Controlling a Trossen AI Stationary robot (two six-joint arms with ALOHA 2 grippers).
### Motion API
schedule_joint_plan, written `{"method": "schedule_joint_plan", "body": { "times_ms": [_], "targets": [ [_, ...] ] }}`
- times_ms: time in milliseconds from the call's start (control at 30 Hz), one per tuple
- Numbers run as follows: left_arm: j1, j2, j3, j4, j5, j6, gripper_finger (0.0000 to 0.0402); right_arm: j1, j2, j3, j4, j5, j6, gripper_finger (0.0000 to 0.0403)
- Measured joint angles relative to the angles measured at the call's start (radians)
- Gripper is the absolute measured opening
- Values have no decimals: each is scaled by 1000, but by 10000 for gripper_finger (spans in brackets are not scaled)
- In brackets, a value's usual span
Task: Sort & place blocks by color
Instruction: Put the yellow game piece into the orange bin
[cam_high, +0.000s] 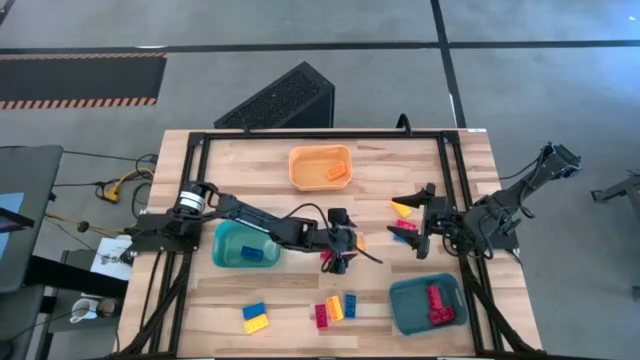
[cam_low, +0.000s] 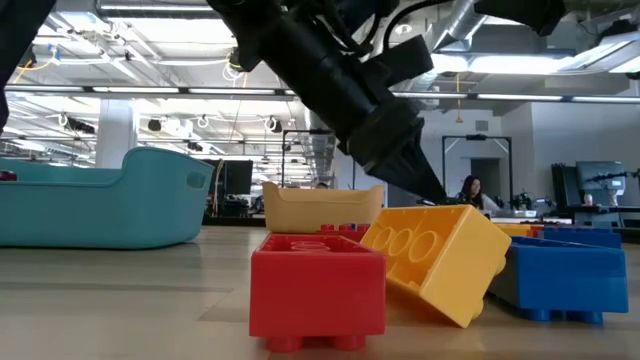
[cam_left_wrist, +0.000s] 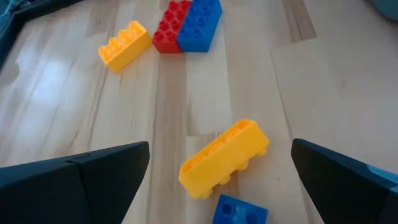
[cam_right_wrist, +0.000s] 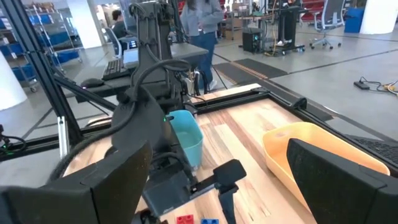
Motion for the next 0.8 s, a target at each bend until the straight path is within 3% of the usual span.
{"method": "schedule_joint_plan", "body": {
  "times_ms": [367, 800],
  "targets": [
    [9, 34, -8, 36, 53, 18, 337, 0, 0, 0, 5, 0, 0, 395],
    [11, 116, 35, 37, 15, 22, 328, 0, 0, 0, 3, 0, 0, 395]
  ]
}}
